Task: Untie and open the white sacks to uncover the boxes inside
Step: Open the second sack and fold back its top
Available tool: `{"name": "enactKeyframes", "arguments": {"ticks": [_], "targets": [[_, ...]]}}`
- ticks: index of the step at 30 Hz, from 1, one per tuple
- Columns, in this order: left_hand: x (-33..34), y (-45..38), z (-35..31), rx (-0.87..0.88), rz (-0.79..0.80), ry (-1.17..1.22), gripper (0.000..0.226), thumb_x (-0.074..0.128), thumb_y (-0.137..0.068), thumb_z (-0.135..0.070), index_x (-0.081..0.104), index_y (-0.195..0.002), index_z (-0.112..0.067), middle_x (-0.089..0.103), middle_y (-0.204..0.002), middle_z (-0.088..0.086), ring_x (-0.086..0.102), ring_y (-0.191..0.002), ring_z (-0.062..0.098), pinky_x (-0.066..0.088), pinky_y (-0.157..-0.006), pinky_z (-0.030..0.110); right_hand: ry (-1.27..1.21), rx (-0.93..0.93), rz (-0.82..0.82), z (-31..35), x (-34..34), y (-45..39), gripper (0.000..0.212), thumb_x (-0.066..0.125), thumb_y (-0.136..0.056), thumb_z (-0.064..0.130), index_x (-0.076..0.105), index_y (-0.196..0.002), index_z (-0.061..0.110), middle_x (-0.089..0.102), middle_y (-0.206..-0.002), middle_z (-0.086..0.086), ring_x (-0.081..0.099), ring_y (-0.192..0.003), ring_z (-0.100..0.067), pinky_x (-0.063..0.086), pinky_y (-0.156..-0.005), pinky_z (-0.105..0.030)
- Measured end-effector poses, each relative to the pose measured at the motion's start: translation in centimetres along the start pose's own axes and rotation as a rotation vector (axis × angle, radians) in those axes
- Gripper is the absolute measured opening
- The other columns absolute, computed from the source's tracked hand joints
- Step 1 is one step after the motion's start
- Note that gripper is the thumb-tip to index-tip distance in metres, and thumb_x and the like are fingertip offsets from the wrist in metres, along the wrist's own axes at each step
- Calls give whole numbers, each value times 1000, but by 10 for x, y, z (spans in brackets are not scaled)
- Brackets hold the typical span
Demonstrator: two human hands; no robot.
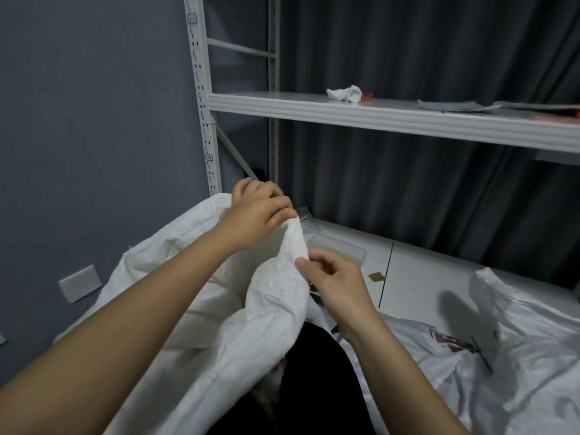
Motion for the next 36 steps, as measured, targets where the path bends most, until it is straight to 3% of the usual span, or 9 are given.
{"name": "enactKeyframes", "arguments": {"ticks": [3,8,13,16,19,23,25,28,36], "targets": [[-15,-12,-9,-76,-67,-61,23,50,-95,-40,61,-105,-23,52,-115,-2,41,-111,20,21,-99,34,-275,111,89,2,20,-18,14,66,-87,6,69,-97,-3,68,-82,-13,59,-78,-22,51,-74,-27],[-66,-6,5,-364,-23,164,35,55,-88,-53,56,-87,-18,60,-86,-5,56,-84,15,47,-74,35,-418,8,-20,39,34,-58,29,67,-84,-3,50,-102,11,70,-71,-4,68,-64,-9,57,-63,-22],[-59,23,23,-545,313,-27,42,59,-85,-55,56,-84,-13,60,-82,2,58,-82,22,44,-67,34,-419,-42,20,70,57,-100,16,64,-87,-5,58,-95,7,63,-86,-14,66,-81,-23,60,-67,-26],[-59,21,36,-509,219,-191,35,51,-93,-31,35,-64,-18,50,-73,4,50,-73,26,31,-54,31,-445,-12,38,68,61,-120,13,63,-88,-4,66,-96,5,64,-94,-13,67,-86,-22,60,-72,-26],[-61,9,42,-423,108,-188,29,44,-89,-15,31,-63,-17,43,-66,3,49,-71,30,29,-54,32,255,-304,2,91,42,-135,15,62,-91,11,71,-101,20,64,-96,-10,61,-80,-12,55,-71,-27],[-45,-5,30,-299,170,-141,29,46,-90,-22,33,-65,-20,42,-65,-3,48,-68,24,27,-51,32,1118,-795,278,119,67,-121,30,60,-90,39,64,-119,36,43,-134,5,29,-127,-12,28,-106,-28],[-43,-12,25,-266,161,-111,19,47,-92,-27,47,-75,-20,52,-72,-2,53,-73,24,32,-54,32,1229,-824,477,119,79,-116,30,60,-90,45,66,-116,31,56,-129,6,43,-126,-15,35,-104,-32],[-49,-20,27,-282,87,-94,18,43,-95,-34,57,-99,-22,60,-86,-1,58,-81,23,33,-56,32,1276,-843,428,136,73,-123,23,57,-91,45,67,-93,25,62,-72,7,57,-69,-11,46,-63,-35],[-77,-47,44,-242,-81,-449,18,37,-101,-34,49,-107,-23,64,-102,0,63,-92,28,39,-62,32,1165,-694,390,142,42,-154,10,47,-95,37,42,-98,29,57,-69,1,54,-63,-19,43,-58,-40]]}}
Point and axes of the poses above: each hand's wrist, its own y-axis away from the middle knuckle, its own x-axis out of the palm, z = x × y, the point moved 10 cm from there along -y, towards the middle knuckle
